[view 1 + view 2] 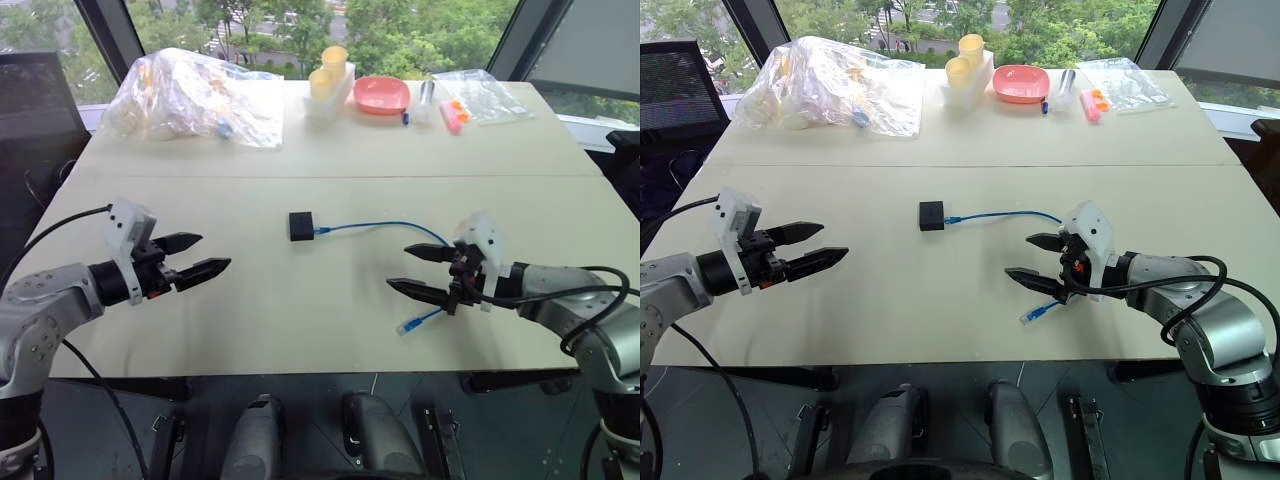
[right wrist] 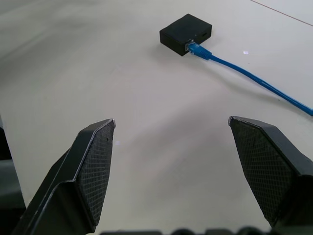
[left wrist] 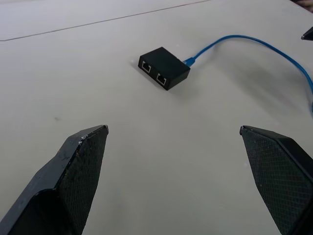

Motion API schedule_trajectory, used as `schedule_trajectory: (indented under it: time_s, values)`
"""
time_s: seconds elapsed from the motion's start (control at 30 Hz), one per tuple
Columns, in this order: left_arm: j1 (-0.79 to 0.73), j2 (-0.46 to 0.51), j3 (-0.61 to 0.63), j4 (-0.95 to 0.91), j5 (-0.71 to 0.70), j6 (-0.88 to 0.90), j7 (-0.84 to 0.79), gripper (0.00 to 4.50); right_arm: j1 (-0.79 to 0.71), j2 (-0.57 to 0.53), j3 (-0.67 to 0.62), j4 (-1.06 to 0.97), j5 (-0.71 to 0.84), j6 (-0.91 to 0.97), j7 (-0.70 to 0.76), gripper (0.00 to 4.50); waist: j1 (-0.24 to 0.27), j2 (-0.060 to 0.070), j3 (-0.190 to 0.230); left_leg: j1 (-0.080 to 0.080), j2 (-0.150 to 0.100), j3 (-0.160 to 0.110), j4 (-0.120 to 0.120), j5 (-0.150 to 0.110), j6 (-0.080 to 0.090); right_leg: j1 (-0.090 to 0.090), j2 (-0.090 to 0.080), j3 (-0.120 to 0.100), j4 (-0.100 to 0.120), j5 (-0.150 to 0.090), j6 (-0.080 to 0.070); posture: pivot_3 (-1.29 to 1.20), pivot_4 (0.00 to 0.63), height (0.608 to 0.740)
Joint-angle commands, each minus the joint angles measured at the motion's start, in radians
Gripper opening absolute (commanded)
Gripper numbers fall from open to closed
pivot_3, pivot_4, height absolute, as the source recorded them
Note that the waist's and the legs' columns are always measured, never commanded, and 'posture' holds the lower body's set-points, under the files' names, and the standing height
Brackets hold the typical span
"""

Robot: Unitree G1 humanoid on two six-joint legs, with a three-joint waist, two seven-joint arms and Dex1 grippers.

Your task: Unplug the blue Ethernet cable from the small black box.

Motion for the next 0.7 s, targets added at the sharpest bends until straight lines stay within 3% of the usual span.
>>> schedule_trajectory:
  time_s: [0.03,0.43,0.57,0.7]
  values:
    - [-0.022,0.005,0.004,-0.003,0.015,-0.031,-0.009,4.48,-0.026,0.007,0.001,0.005,-0.012,-0.027,0.001,3.87,0.0,0.0,0.0,0.0,0.0,0.0,0.0,0.0,0.0,0.0,0.0,0.0,0.0,0.0,0.0,0.0,0.15,0.74]
    - [-0.1,0.051,-0.062,0.093,0.082,-0.087,-0.124,4.48,-0.13,0.032,0.079,0.1,-0.109,-0.108,0.011,3.87,0.0,0.0,0.0,0.001,0.0,0.0,0.001,0.0,0.0,0.001,0.001,0.0,0.002,0.0,0.0,0.0,0.15,0.74]
    - [-0.256,0.12,-0.229,0.272,0.234,-0.22,-0.289,4.48,-0.322,0.089,0.252,0.303,-0.265,-0.238,0.074,3.87,-0.005,0.0,0.0,0.004,0.0,0.0,0.004,0.0,0.0,0.002,0.002,0.0,0.004,0.001,-0.002,0.0,0.15,0.74]
    - [-0.394,0.193,-0.322,0.374,0.243,-0.218,-0.515,4.48,-0.568,0.229,0.39,0.695,-0.405,-0.415,0.16,3.87,-0.02,-0.001,0.0,0.008,0.0,0.002,0.002,0.0,0.0,0.004,0.003,0.001,0.006,0.001,-0.002,0.0,0.15,0.74]
